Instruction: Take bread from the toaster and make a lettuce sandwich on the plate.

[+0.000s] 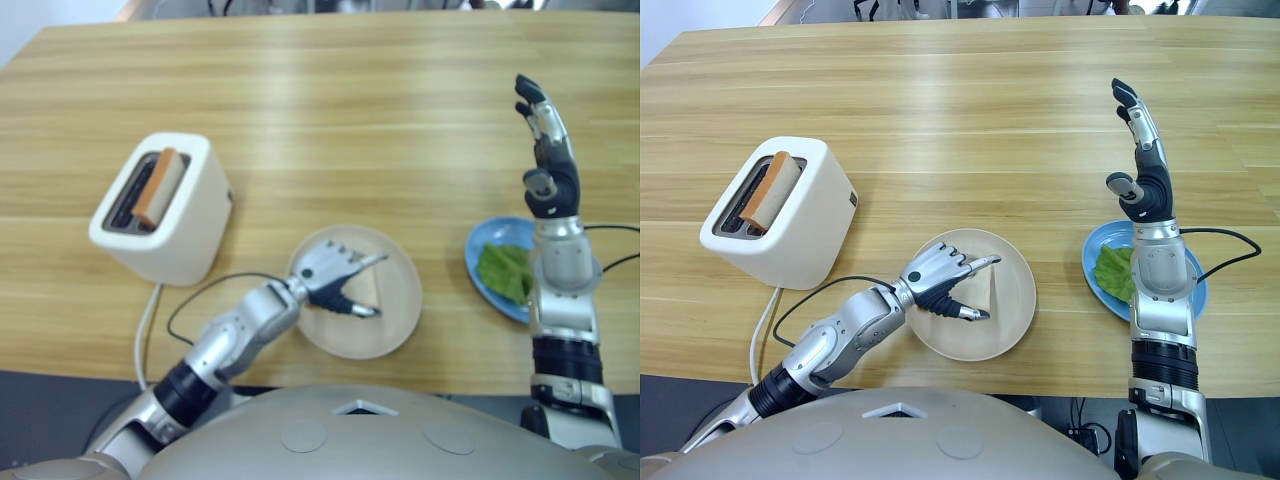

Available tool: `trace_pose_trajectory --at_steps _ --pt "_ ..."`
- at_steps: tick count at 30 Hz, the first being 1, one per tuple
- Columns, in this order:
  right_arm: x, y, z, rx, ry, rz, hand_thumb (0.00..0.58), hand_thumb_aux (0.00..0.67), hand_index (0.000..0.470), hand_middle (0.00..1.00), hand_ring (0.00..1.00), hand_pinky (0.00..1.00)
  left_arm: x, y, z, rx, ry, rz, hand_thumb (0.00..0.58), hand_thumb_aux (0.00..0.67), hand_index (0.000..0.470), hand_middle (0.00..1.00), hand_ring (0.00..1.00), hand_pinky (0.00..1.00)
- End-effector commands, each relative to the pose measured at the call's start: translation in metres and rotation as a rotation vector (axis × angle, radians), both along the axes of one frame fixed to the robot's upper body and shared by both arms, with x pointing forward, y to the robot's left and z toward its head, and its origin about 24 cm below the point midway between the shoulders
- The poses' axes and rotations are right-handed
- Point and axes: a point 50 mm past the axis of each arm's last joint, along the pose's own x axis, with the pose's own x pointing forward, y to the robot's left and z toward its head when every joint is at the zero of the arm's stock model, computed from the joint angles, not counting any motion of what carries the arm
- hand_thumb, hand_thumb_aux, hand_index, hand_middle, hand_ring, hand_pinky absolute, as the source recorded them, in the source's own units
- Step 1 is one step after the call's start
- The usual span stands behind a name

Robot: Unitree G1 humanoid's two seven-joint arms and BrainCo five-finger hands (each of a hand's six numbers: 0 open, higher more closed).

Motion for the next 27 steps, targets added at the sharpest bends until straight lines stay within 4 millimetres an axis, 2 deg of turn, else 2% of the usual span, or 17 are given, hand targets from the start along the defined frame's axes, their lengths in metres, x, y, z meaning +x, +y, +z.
trace_pose_trajectory --at_steps 1,7,11,13,16,20,23,27 --pt "-0.002 0.003 0.002 -0.011 0.004 0.014 0.0 0.0 0.0 0.0 0.0 0.0 0.007 0.006 -0.003 -0.007 0.035 0.046 0.0 0.0 0.0 0.0 0.0 0.0" --pt "-0.003 0.004 0.003 -0.019 0.005 0.018 0.0 0.0 0.0 0.0 0.0 0.0 0.012 0.009 0.005 -0.06 0.061 0.077 0.0 0.0 0.0 0.0 0.0 0.0" --pt "-0.007 -0.002 0.005 -0.074 0.021 0.009 0.0 0.0 0.0 0.0 0.0 0.0 0.021 0.019 0.029 -0.147 0.013 0.131 0.0 0.0 0.0 0.0 0.0 0.0" --pt "-0.01 -0.016 0.003 -0.157 0.072 -0.034 0.0 0.0 0.0 0.0 0.0 0.0 0.029 0.031 0.049 -0.218 -0.034 0.186 0.0 0.0 0.0 0.0 0.0 0.0" --pt "-0.012 -0.046 -0.004 -0.367 0.198 -0.16 0.0 0.0 0.0 0.0 0.0 0.0 0.042 0.058 0.082 -0.337 -0.115 0.293 0.0 0.0 0.0 0.0 0.0 0.0" --pt "-0.014 -0.073 -0.016 -0.739 0.339 -0.294 0.0 0.0 0.0 0.0 0.0 0.0 0.051 0.095 0.123 -0.552 -0.212 0.411 0.0 0.0 0.0 0.0 0.0 0.0" --pt "-0.014 -0.086 -0.026 -0.988 0.409 -0.334 0.0 0.0 0.0 0.0 0.0 0.0 0.047 0.114 0.138 -0.648 -0.248 0.443 0.0 0.0 0.0 0.0 0.0 0.0" --pt "-0.017 -0.095 -0.037 -1.24 0.485 -0.304 0.0 0.0 0.0 0.0 0.0 0.0 0.04 0.127 0.139 -0.688 -0.249 0.473 0.0 0.0 0.0 0.0 0.0 0.0"
